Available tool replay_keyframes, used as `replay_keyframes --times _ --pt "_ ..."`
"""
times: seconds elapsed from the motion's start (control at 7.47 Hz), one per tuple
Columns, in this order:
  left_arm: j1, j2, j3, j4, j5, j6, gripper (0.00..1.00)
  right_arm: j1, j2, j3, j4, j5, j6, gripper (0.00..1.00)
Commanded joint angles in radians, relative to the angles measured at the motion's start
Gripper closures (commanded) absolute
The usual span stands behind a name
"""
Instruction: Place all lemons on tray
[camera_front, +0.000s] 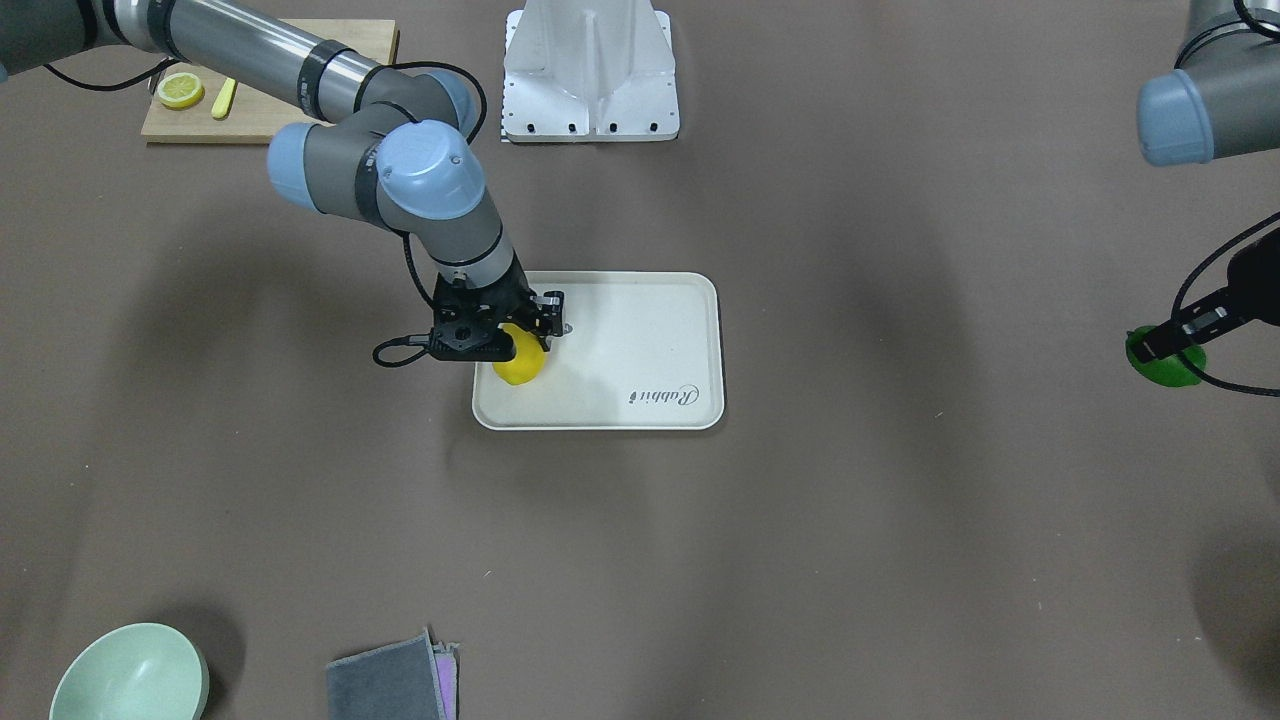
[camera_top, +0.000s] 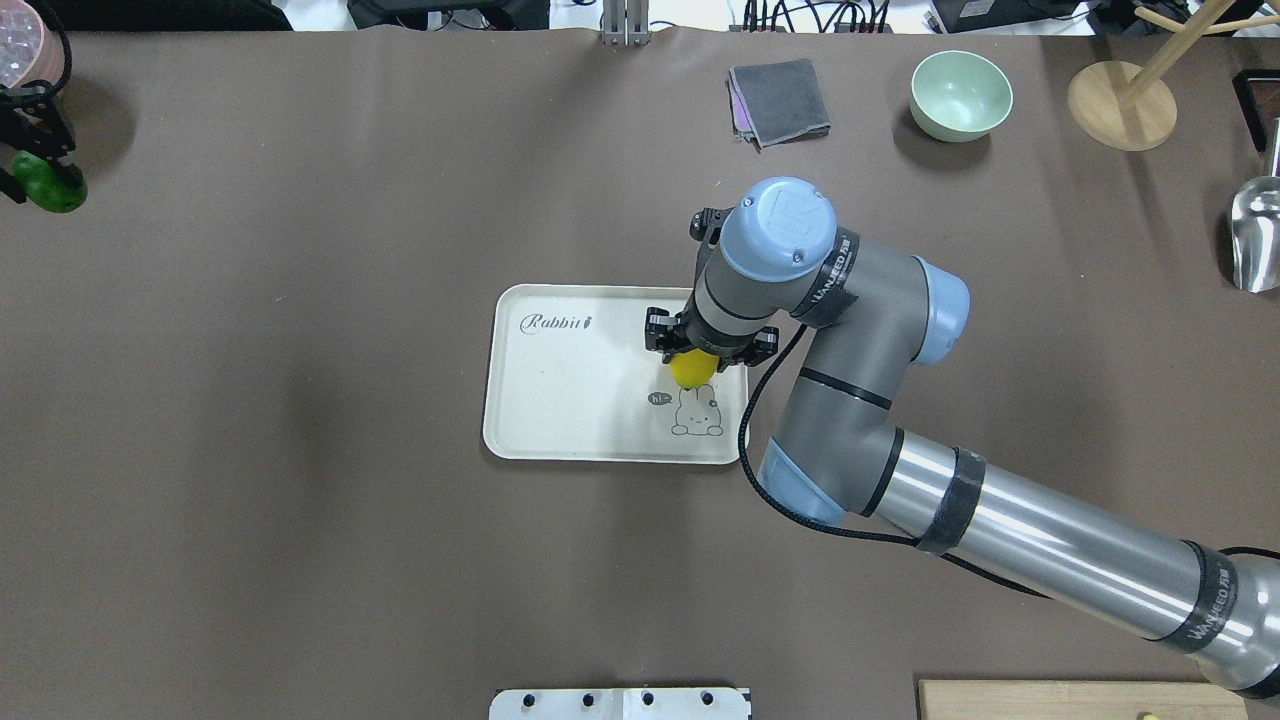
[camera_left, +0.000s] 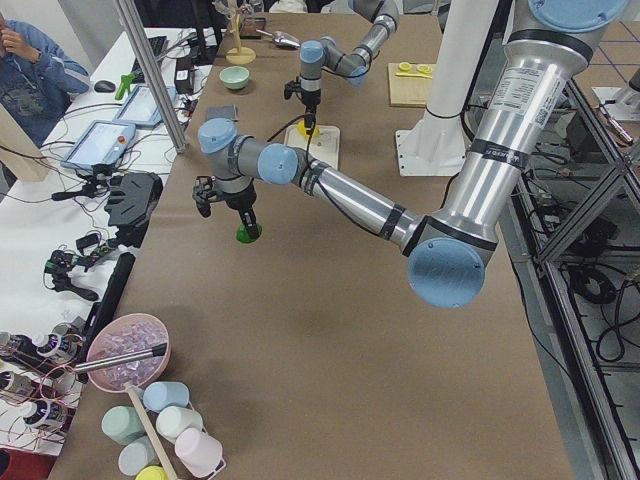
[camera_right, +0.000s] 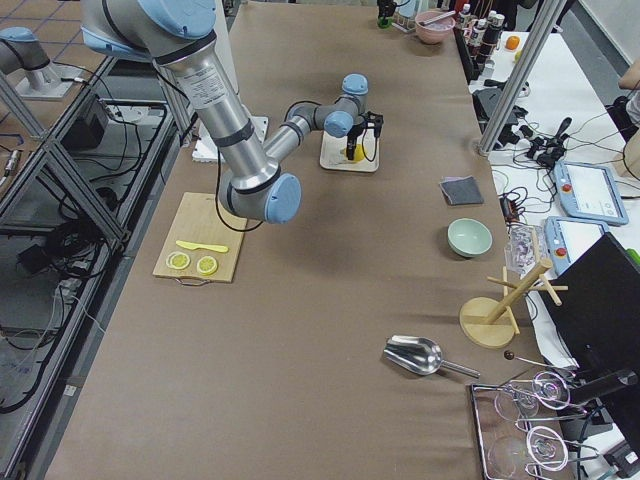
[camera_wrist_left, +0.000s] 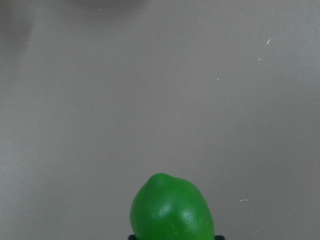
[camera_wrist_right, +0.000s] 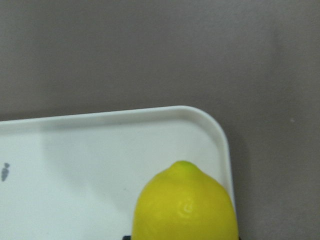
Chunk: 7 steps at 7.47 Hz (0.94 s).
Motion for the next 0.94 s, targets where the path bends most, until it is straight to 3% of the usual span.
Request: replay_keyframes --times 0.0,0.13,0.27,0.54,0.67,0.8 --pt "0.002 -0.041 0.000 0.004 -0.006 -0.001 1.00 -0.023 0.013 -0.017 0.000 -0.018 0.014 0.79" --pt "0.021 -0.075 0.003 0.004 -0.006 -0.009 1.00 -0.023 0.011 -0.013 -0.002 -0.020 0.014 0.01" --pt "0.056 -0.092 0.011 0.003 -0.006 -0.010 1.00 -0.013 0.016 -0.002 -0.041 -0.018 0.014 0.00" --pt "0.090 -0.147 0.049 -0.007 -0.008 -0.013 1.00 0.062 0.001 0.110 -0.173 0.028 0.002 0.00" --pt "0.113 -0.155 0.037 0.001 -0.065 -0.021 1.00 0.141 -0.050 0.206 -0.250 0.072 -0.022 0.00" --pt "0.157 -0.167 0.023 -0.006 -0.081 -0.120 1.00 0.258 -0.167 0.334 -0.281 0.126 -0.110 0.00"
